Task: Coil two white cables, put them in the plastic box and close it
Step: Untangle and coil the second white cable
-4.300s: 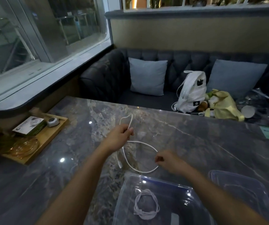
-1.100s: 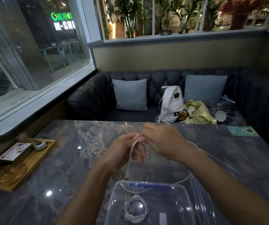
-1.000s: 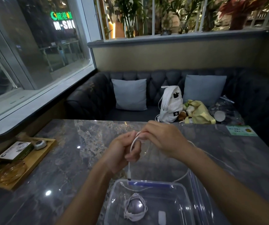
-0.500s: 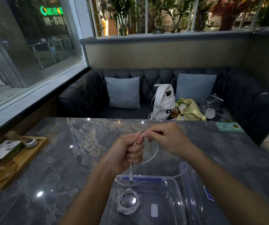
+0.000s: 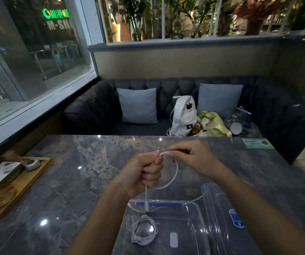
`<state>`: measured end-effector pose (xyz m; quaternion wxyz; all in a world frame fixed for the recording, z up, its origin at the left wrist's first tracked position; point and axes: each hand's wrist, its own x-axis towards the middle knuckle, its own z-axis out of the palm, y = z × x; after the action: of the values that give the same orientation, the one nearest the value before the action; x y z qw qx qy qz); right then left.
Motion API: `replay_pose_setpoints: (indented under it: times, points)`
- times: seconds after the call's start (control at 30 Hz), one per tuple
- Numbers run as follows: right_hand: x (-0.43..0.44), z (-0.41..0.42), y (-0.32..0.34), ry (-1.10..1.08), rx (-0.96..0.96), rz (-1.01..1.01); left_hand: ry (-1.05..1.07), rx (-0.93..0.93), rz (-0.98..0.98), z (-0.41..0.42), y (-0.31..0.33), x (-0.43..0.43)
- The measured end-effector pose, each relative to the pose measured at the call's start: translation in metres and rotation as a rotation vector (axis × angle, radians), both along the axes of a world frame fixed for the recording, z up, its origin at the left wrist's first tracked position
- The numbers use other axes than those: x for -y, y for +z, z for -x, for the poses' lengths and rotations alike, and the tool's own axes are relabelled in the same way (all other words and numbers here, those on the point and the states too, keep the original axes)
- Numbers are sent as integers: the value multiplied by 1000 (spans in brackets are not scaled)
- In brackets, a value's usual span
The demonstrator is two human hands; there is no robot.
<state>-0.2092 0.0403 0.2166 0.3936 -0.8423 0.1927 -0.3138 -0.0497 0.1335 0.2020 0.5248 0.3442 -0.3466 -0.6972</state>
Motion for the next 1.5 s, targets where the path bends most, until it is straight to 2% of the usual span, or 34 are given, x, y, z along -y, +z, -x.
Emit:
replay_pose_setpoints:
  times: [0.13,0.23,0.33,0.4,0.5,0.6,0.8,0.93,1.03,1.37,1.43,1.5]
  points:
    - [11,11,-9,-84,190,-194,59,-163,45,-15,7,-4]
    - [18,17,-20,-232,282,-231,61,-272,110,-27,13,-8]
    - [23,15,-28,-334,388,-284,99,-303,167,-33,16,-10]
    - [22,11,-32,-376,390,-213,117,-331,207,-32,16,-10]
    - [17,8,-42,-435,440,-100,166,-474,249,-36,15,-8]
    - [18,8,-49,-470,361,87,278,-574,268,-44,16,-8]
    - [20,3,-47,-491,241,503,478,-533,228,-50,17,-4]
    - [22,0,-43,-591,-2,822,484,-457,230,-51,13,-1]
    - [20,-5,-41,-537,-151,975,478,-429,227,-51,12,2]
    - [-5,-21,-24,25,-311,1158,500,-126,155,-34,10,11]
    - [-10,-21,-16,67,-291,1124,474,-59,122,-28,10,11]
    - [-15,-22,-6,93,-217,985,441,7,83,-22,11,11]
